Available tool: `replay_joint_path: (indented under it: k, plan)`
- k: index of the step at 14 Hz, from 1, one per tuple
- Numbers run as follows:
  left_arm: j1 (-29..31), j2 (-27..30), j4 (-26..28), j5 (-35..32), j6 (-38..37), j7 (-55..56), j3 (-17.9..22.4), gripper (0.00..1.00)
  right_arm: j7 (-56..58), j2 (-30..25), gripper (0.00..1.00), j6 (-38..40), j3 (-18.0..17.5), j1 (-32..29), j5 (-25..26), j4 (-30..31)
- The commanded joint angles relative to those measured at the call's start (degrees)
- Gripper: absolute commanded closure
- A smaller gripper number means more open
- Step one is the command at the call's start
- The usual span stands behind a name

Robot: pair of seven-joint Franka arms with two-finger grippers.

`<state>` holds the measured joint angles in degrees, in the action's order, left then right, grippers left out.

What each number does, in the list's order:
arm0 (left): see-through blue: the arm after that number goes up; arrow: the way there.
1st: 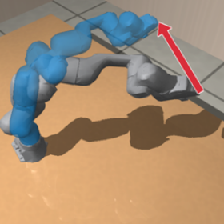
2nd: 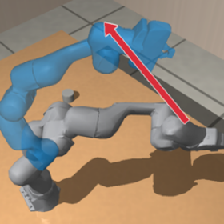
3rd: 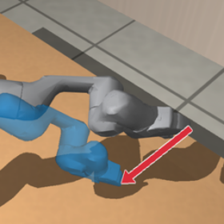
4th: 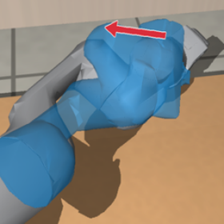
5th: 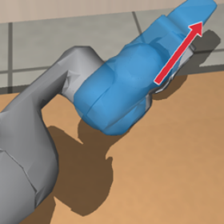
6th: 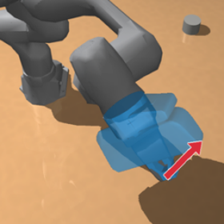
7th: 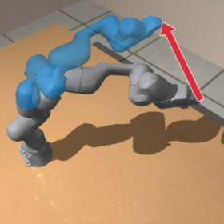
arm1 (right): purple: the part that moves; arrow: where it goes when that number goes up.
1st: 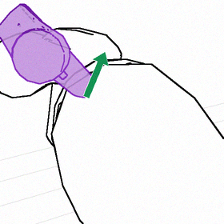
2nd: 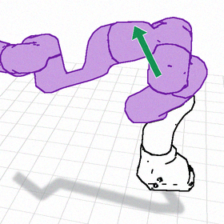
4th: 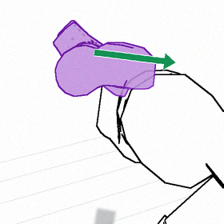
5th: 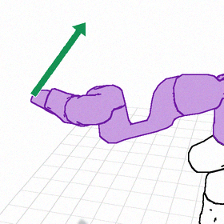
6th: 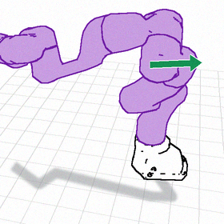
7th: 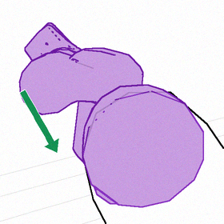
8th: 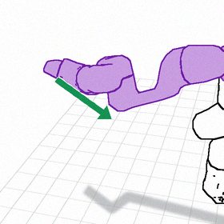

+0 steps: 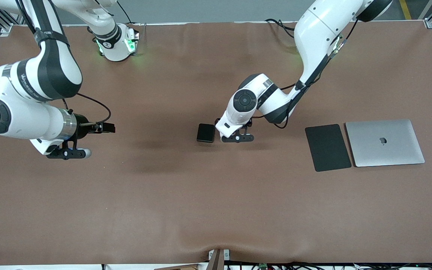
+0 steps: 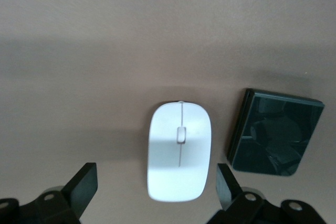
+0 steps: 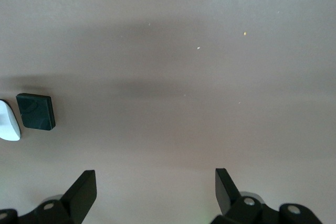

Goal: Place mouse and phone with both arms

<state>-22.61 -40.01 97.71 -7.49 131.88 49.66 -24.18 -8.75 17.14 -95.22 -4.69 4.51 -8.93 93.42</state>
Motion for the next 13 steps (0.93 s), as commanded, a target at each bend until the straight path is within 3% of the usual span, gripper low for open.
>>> replay_joint_path:
  k: [1, 9, 12, 13]
  plan:
    - [-2.6, -1.6, -0.9, -3.0, 2.0, 4.4, 1.2, 0.00, -0.7, -1.7, 0.00, -2.5, -0.4, 0.8, -1.5, 2.5]
    - [-3.3, -4.9, -0.9, -4.5, 5.3, 5.7, 1.5, 0.12, -15.1, -0.7, 0.00, -9.1, -0.3, 12.7, -0.8, 1.9]
    - [-4.0, -5.4, -0.9, -4.5, 6.1, 5.7, 1.6, 0.20, -24.6, 0.9, 0.00, -12.3, -0.3, 17.4, 0.8, 1.9]
    - [-4.1, -5.3, -0.9, -4.6, 6.1, 5.7, 1.9, 0.27, -26.4, 1.7, 0.00, -13.4, -0.3, 18.6, 1.7, 2.0]
